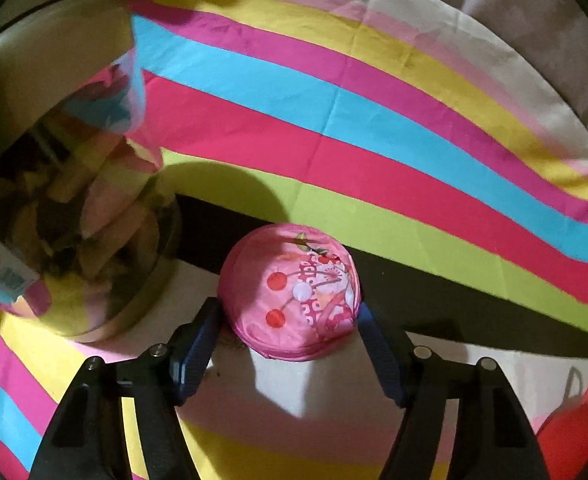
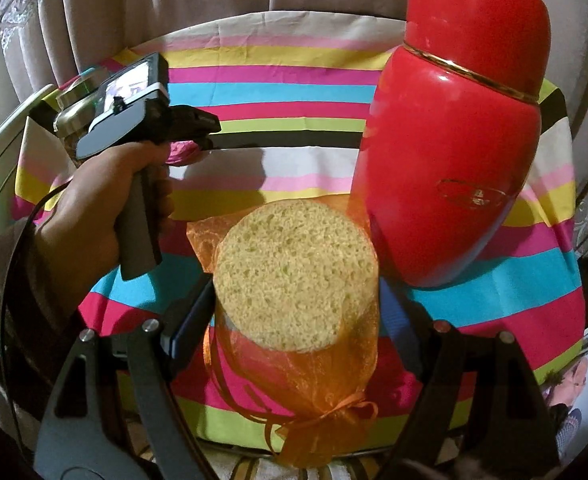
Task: Organize soft objects
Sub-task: 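Grasp the orange mesh sponge bag with the right tool while the left tool grasps the pink round pouch, then carry both items to the white box and open both tools inside it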
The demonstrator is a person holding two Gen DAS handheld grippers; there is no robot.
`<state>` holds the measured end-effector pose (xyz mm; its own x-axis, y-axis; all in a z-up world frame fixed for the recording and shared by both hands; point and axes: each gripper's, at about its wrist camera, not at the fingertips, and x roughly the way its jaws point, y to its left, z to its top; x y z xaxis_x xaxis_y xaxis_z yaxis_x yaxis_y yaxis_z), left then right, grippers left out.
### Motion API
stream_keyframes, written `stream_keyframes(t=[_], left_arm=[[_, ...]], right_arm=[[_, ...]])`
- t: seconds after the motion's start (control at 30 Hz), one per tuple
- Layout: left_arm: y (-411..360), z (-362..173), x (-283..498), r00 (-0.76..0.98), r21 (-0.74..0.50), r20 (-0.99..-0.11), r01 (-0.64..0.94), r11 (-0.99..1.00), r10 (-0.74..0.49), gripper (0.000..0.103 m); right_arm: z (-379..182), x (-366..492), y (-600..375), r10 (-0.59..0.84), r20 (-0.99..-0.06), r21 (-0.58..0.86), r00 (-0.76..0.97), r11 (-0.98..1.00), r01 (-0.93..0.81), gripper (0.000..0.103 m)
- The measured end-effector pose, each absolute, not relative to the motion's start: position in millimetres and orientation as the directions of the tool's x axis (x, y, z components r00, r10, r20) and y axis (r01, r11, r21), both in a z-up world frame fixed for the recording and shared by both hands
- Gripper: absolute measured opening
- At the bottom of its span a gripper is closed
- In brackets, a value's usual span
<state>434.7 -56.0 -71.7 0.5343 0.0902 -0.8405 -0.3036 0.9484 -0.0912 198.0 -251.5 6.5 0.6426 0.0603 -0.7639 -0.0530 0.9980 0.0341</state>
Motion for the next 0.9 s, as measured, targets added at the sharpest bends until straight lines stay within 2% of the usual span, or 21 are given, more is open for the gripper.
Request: stream_keyframes(t=[0.3, 0.9], left_arm=[[-71.0, -49.9, 400.3, 0.564, -0.060, -0.823, -0.202, 0.978, 0.066, 0.067], [-110.7, 21.9, 258.5, 0.648, -0.105, -0.758, -0.018, 0.994, -0.068, 0.067]], right_arm=[[7.9, 196.3, -254.3, 0.064, -0.758, 0.042, 0.649, 0.998, -0.050, 0.082], [22.4, 162.2, -274.1, 0.019, -0.733, 0.039, 0.680, 0.999, 0.014, 0.082]])
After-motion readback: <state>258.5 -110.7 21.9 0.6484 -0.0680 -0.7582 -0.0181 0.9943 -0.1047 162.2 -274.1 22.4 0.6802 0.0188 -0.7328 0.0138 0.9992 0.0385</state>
